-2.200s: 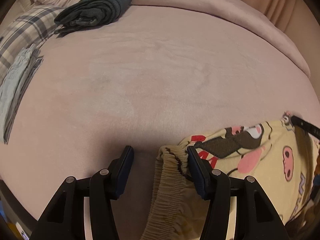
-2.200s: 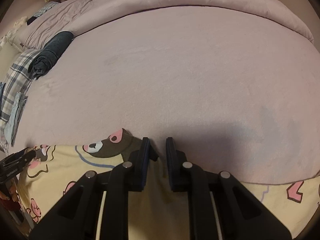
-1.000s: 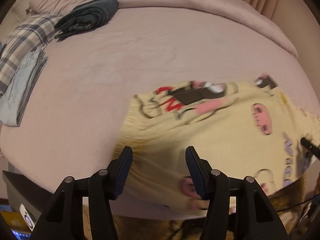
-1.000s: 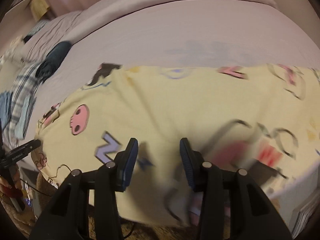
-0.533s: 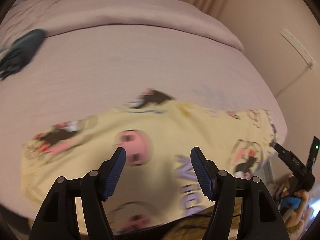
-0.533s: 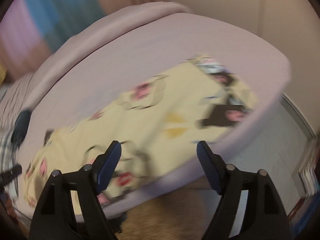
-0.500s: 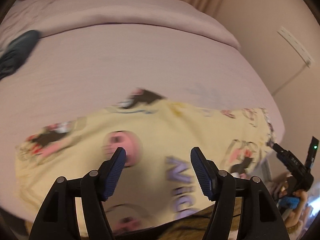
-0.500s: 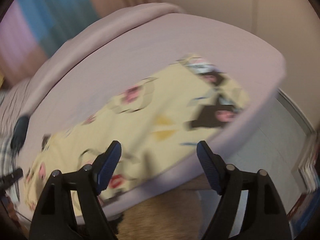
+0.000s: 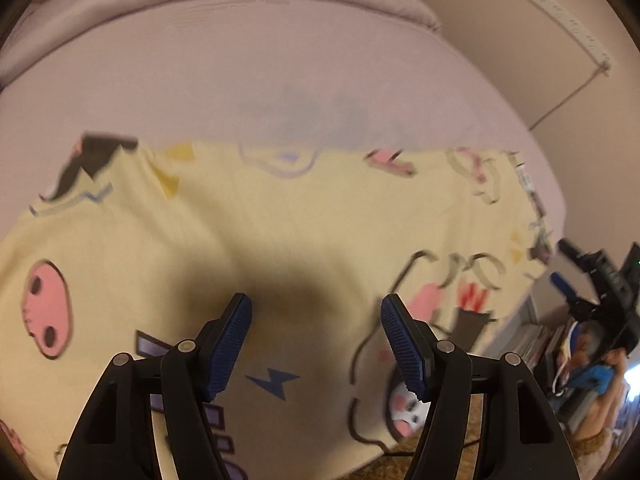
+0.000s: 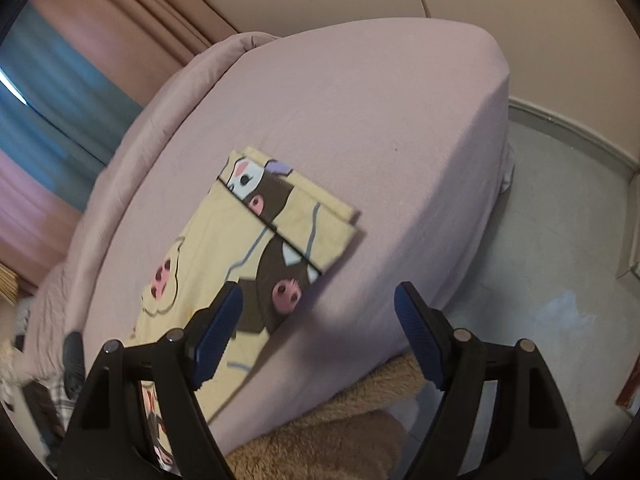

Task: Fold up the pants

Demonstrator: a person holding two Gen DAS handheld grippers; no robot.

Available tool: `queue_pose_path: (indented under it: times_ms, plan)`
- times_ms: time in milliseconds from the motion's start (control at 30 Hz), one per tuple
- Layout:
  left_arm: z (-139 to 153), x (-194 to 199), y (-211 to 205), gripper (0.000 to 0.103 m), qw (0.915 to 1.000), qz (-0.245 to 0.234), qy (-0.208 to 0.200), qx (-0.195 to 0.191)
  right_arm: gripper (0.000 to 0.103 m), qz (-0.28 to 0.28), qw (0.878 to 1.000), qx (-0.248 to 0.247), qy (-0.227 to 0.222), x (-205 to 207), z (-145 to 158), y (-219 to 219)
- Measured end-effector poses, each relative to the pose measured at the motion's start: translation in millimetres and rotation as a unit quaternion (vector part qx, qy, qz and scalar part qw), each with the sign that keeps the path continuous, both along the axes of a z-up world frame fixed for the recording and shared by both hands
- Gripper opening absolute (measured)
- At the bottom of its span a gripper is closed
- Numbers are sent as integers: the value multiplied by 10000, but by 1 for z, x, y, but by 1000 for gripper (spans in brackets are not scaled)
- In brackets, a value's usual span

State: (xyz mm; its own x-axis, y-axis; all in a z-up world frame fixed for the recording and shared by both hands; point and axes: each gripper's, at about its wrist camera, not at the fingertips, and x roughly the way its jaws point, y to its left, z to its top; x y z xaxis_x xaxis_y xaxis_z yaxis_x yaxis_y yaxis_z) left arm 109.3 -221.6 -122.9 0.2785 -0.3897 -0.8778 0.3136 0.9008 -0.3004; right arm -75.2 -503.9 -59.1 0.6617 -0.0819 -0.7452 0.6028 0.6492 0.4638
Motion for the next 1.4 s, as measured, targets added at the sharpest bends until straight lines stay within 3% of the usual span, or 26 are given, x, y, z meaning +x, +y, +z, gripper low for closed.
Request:
queue_pose_path:
  times_ms: [133,267,500,700,767,867,933,1033,1133,1233,1400]
  plan:
    - [0,-10,-8,67,9985,-79,-461,270,77,42,9994,188,-272,11,1,-4]
    - [0,-13,-14,68,9975,-66,-565,428,76,131,9986,246,-442,24,0,-6]
    - [0,-4,-5,68,9995,113,-274,-101,75,44,9983,271,-516,29,-4,-1]
    - [1,4,16,68,9966,329,125,-740,72,-173,9949,465,-879,28,-9,6]
    - [2,7,21,68,9955,361,197,-854,68,-156,9956,368,-848,30,-7,10]
    - [2,4,25,68,9953,345,179,-886,49,-174,9965,287,-768,37,-5,10]
    - [3,1,26,68,9956,334,169,-859,17,-178,9976,183,-640,40,-5,10]
    - [3,3,23,68,9956,300,242,-858,13,2,9971,-31,-758,44,8,18]
    - [6,9,28,68,9933,304,523,-988,13,496,9920,-507,-1042,48,34,41]
    - [13,17,26,68,9869,209,854,-1352,12,1389,9785,-661,-1371,56,60,74]
    - [26,25,15,68,9821,98,797,-1701,12,2843,9477,-870,-1164,71,66,144]
